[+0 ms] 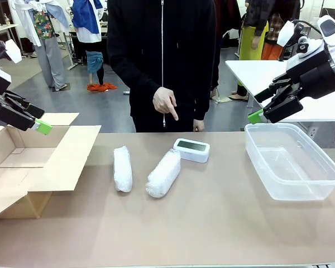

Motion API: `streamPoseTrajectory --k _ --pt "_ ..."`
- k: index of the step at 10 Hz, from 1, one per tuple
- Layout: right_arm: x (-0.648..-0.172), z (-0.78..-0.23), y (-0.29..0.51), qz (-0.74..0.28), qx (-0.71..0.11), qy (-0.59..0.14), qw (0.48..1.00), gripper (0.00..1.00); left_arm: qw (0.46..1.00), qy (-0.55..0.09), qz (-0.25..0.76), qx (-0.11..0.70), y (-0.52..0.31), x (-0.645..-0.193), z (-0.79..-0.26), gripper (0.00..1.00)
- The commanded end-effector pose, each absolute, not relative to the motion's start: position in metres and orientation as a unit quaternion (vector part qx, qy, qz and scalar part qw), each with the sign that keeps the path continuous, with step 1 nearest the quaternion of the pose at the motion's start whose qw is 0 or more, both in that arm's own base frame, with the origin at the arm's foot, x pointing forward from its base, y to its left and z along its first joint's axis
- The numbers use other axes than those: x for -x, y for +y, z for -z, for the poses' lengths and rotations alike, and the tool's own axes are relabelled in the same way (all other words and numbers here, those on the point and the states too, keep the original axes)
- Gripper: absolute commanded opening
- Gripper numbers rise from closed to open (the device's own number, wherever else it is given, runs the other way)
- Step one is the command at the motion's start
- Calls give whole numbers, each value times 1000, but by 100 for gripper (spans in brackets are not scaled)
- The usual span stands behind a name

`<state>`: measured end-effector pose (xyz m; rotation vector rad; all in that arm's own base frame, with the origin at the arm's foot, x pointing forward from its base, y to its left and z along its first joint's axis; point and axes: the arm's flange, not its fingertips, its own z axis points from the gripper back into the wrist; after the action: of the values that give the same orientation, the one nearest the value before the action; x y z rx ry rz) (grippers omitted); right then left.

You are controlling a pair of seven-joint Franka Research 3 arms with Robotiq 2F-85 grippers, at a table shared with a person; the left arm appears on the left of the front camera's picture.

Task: Separate and place wrapped and unwrapped clocks.
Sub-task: Pick up the Digital clock indicated by the person.

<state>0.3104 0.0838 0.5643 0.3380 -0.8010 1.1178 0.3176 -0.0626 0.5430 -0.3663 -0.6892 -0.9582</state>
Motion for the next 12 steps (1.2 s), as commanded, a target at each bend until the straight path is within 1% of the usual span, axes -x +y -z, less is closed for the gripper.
streamPoseTrajectory --k 1,2,4,5,7,8,9,10,11,12 --pt "-310 -564 84 -513 -155 -368 760 100 815 -321 448 178 -63 -318 -543 100" --pt "-334 -573 94 -494 -166 -355 776 100 815 -321 448 178 -63 -318 -543 100" --pt "-392 -571 135 -475 -127 -295 819 100 815 -321 448 178 -63 -318 -543 100" --pt "-421 -561 153 -484 -130 -249 829 100 815 -321 448 178 -63 -318 -543 100" --pt "-469 -522 178 -491 -124 -170 845 100 815 -321 448 178 -63 -318 -543 100" --pt "-491 -494 186 -503 -105 -137 847 100 815 -321 448 178 -63 -318 -543 100" --pt "-514 -464 183 -530 -112 -120 832 100 815 -321 448 178 -63 -318 -543 100" --pt "-528 -444 177 -535 -117 -114 829 100 815 -321 448 178 -63 -318 -543 100" --pt "-518 -446 174 -529 -146 -113 829 100 815 -321 448 178 -63 -318 -543 100" --pt "-512 -441 184 -516 -103 -116 842 100 815 -321 448 178 -63 -318 -543 100"
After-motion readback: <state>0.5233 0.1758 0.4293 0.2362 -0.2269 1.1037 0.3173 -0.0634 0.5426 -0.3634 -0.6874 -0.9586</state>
